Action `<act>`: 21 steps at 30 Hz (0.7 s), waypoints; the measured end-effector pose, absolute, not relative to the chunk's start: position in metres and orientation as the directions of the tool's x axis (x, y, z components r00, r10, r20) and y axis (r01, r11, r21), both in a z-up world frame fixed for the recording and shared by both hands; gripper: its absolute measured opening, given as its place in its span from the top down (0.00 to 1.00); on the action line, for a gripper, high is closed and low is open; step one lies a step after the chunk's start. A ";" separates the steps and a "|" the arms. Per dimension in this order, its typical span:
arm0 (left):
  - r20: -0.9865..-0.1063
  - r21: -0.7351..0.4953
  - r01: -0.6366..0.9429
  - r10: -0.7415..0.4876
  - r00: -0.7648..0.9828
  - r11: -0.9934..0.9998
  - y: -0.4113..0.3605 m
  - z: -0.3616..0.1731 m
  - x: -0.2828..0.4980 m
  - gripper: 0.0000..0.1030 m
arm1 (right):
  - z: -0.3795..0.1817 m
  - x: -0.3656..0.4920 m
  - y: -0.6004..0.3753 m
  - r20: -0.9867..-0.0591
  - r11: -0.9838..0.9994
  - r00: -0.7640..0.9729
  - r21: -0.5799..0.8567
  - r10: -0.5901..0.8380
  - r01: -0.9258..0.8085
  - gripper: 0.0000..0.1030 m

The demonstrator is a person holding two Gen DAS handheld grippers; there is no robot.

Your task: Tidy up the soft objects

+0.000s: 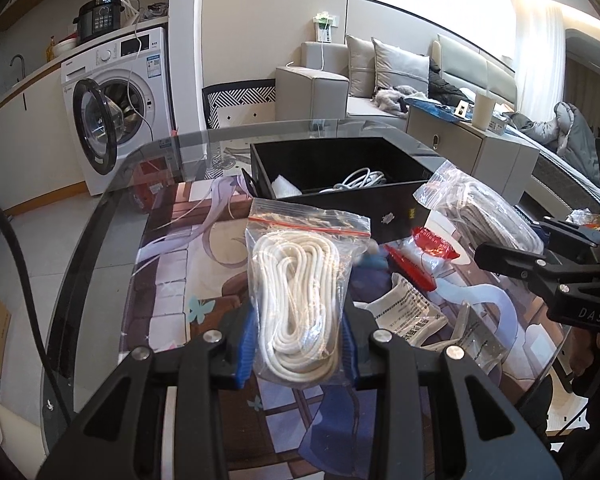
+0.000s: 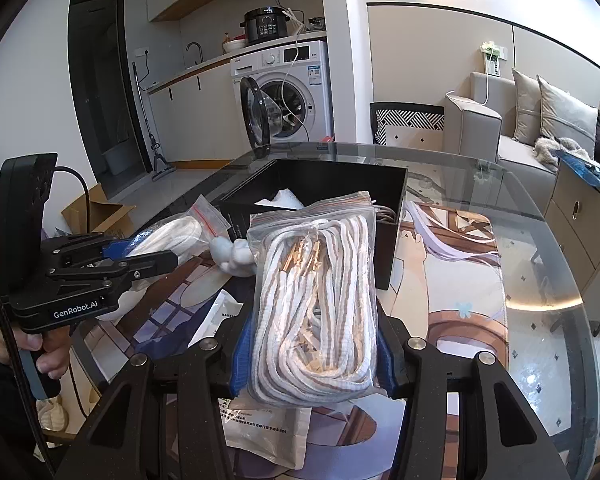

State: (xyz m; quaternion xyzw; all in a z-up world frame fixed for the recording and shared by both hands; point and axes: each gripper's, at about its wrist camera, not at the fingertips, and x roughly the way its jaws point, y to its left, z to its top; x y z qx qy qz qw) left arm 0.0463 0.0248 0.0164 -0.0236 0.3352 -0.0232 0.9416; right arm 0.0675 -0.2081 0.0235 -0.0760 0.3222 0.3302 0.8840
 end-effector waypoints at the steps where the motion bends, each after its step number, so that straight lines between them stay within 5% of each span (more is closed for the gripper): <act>1: -0.629 -0.060 0.027 -0.059 0.775 0.998 0.025 0.017 0.046 0.68 | 0.024 0.067 -0.208 -0.618 0.770 0.576 0.077 0.535 -0.633 0.52; 21: -0.595 -0.061 0.018 -0.051 0.802 0.998 0.022 0.036 0.057 0.68 | 0.038 0.070 -0.209 -0.597 0.772 0.595 0.067 0.538 -0.632 0.52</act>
